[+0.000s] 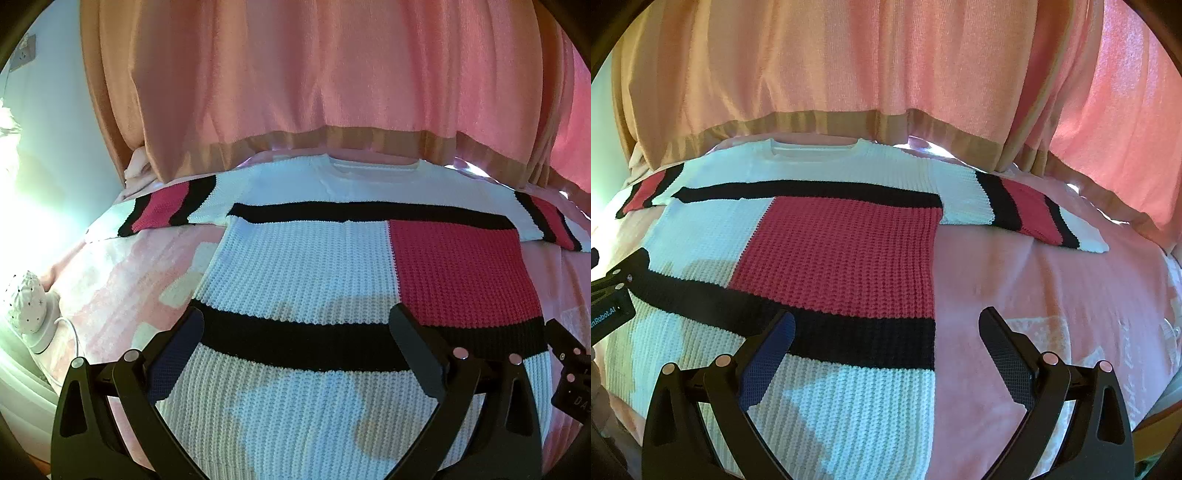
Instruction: Fold small clothes
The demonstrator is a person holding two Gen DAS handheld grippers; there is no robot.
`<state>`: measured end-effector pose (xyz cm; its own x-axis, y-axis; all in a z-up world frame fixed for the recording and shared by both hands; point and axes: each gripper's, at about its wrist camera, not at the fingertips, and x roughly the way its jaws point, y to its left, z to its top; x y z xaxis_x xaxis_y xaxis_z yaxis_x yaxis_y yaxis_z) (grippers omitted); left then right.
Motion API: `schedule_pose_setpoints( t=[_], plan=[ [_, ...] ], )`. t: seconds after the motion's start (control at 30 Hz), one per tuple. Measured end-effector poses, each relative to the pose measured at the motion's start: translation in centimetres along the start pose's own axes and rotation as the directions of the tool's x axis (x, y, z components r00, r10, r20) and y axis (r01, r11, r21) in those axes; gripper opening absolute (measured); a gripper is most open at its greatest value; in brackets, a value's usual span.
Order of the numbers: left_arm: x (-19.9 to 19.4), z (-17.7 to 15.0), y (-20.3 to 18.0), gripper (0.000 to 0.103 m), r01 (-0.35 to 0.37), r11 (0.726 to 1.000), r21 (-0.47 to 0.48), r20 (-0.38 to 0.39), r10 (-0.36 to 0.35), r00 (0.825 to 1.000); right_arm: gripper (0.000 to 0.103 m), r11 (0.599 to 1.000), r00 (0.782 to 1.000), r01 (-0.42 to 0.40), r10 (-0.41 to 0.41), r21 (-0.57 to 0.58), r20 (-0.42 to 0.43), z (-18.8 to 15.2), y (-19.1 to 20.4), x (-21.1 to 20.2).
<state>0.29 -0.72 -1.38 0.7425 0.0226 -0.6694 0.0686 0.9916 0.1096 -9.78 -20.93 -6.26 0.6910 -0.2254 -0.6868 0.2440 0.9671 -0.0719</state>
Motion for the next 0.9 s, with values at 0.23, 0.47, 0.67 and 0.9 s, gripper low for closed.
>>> schedule_pose_setpoints(
  t=[0.23, 0.47, 0.67, 0.9],
  plan=[
    [-0.02, -0.01, -0.05, 0.098, 0.005, 1.000, -0.001, -0.001, -0.005, 1.000, 0.098, 1.000, 1.000, -0.002, 0.002, 0.005, -0.001, 0.07, 0.21, 0.00],
    [0.00, 0.00, -0.36, 0.098, 0.000, 1.000, 0.006, 0.000, 0.000, 1.000, 0.098, 1.000, 1.000, -0.005, 0.005, 0.008, -0.002, 0.03, 0.14, -0.07],
    [0.01, -0.05, -0.42, 0.098, -0.001, 1.000, 0.005, 0.000, 0.001, 1.000, 0.098, 1.000, 1.000, -0.014, 0.014, 0.007, -0.005, 0.06, 0.48, -0.01],
    [0.04, -0.03, -0.41, 0.098, -0.001, 1.000, 0.007, 0.001, 0.001, 1.000, 0.098, 1.000, 1.000, -0.022, 0.022, 0.005, -0.008, 0.05, 0.54, 0.13]
  ],
)
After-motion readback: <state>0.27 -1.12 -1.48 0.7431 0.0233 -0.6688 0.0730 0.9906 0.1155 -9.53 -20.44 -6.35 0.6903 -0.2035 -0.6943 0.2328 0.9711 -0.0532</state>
